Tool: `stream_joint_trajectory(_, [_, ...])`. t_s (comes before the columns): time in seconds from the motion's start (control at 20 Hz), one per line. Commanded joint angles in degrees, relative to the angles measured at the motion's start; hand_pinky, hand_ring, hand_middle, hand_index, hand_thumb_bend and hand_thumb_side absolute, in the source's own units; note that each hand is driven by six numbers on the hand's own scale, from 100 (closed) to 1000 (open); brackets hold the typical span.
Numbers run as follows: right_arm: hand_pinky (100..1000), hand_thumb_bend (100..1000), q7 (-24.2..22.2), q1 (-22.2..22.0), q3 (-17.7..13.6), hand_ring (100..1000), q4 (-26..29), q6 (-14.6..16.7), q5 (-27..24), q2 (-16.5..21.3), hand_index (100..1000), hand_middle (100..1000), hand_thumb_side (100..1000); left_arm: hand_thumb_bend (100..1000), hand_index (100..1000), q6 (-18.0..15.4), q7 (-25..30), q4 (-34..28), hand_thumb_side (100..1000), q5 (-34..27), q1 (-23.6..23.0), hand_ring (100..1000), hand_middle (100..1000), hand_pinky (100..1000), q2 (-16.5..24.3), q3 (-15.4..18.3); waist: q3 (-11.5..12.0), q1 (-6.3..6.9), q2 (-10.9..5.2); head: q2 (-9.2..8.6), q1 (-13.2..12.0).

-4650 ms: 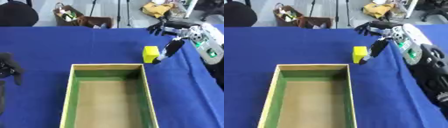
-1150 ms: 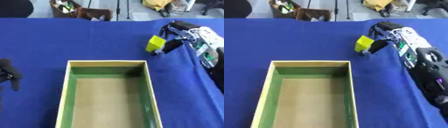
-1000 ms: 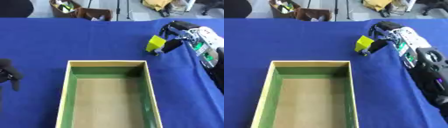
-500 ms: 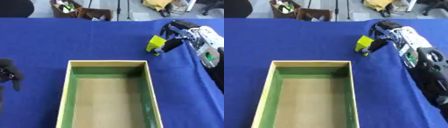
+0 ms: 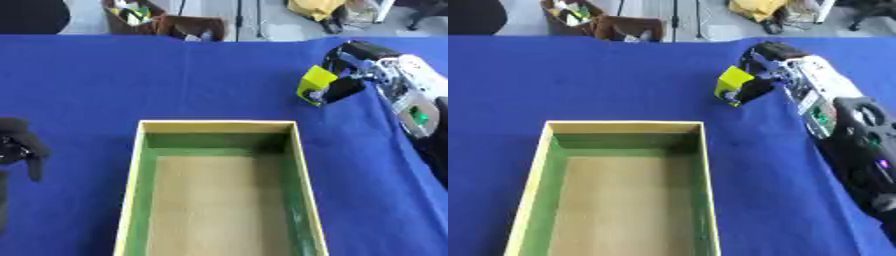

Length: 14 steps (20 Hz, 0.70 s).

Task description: Pick up objects on the table and place them in the box.

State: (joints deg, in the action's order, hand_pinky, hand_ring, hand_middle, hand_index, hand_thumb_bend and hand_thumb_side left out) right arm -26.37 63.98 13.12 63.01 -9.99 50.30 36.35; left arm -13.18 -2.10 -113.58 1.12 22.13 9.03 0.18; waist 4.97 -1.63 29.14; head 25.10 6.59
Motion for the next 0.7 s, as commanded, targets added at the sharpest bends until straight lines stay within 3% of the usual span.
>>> stream_joint_trajectory(0.05, [653, 251, 0.5, 0.6, -0.2, 711, 1.1, -0.5, -1.1, 1.0, 665, 482, 427, 100, 639, -0.1, 0.2, -1.0, 707, 0.1, 0.5, 429, 442, 208, 0.3, -0.1, 0.0, -0.06, -1.25, -0.73, -0.2])
stream_joint_trajectory(0.2, [641, 100, 0.8, 0.5, -0.2, 703, 1.2, -0.8, -2.2, 1.0, 648, 466, 371, 100, 638, -0.1, 0.2, -1.0, 707, 0.1, 0.5, 429, 442, 208, 0.3, -0.1, 0.1, -0.07, -1.23, -0.71, -0.3])
stream_joint_trajectory(0.45, [600, 100, 1.6, 0.2, -0.2, 674, 1.6, -2.1, -4.8, 1.1, 584, 413, 225, 100, 637, 0.0, 0.2, -1.0, 706, 0.1, 0.5, 429, 442, 207, 0.3, -0.1, 0.1, -0.05, -1.23, -0.75, -0.3])
stream_joint_trajectory(0.7, [489, 100, 4.6, 0.2, -0.4, 588, 2.5, -4.6, -7.2, 1.4, 387, 272, 128, 100, 636, 0.0, 0.2, -1.0, 703, 0.0, 0.3, 428, 441, 207, 0.3, 0.0, -0.1, 0.06, -1.62, -0.49, -0.4])
